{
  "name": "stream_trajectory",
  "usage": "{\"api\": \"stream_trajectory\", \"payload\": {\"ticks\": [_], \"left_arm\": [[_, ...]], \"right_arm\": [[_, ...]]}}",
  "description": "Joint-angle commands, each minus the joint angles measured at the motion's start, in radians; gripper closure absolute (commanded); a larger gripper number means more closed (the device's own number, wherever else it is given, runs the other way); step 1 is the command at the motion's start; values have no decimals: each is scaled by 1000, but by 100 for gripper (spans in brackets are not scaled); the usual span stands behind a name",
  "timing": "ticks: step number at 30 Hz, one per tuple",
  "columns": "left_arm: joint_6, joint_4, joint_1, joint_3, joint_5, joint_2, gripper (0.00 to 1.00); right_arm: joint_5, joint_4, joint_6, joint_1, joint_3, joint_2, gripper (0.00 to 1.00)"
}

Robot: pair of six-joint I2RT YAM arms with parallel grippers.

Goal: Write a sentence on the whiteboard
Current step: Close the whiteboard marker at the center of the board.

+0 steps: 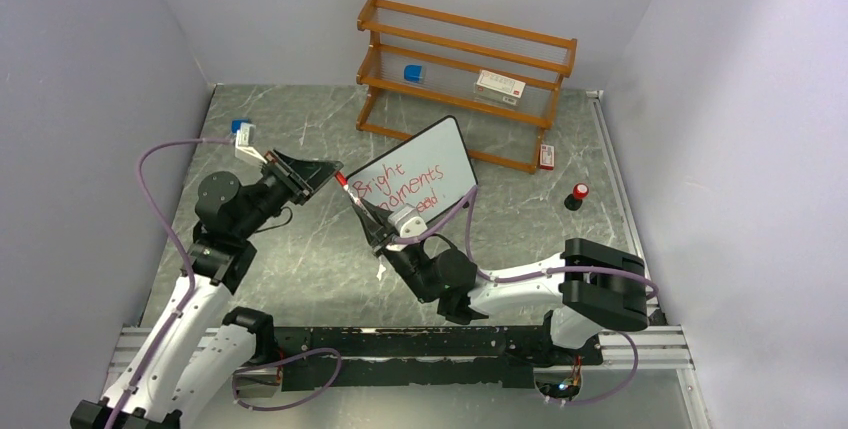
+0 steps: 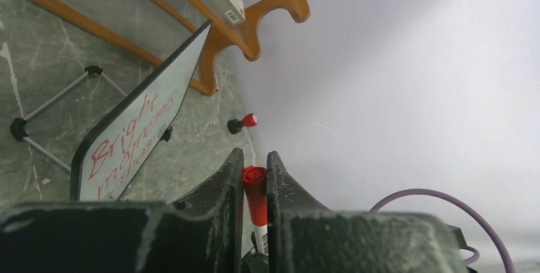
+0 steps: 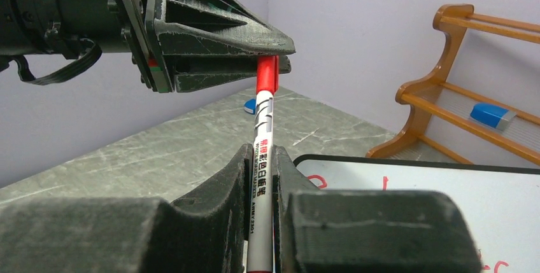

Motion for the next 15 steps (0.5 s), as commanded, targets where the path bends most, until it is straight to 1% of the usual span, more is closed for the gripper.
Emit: {"api": "stream_trajectory", "payload": {"ticks": [1, 4, 8, 15], "left_arm": [[-51, 74, -63, -63, 38, -45, 95], [-72, 107, -106, -94, 22, -58, 95], [-80, 101, -164, -103, -3, -76, 95], [-118, 111, -238, -157, -53, -138, 95]], "right_arm": [[-25, 59, 24, -2, 39, 6, 100], [-33, 68, 39, -6, 43, -1, 100], [-61, 74, 80, -20, 39, -30, 100], [-115, 86, 219, -69, 24, -82, 100]]}}
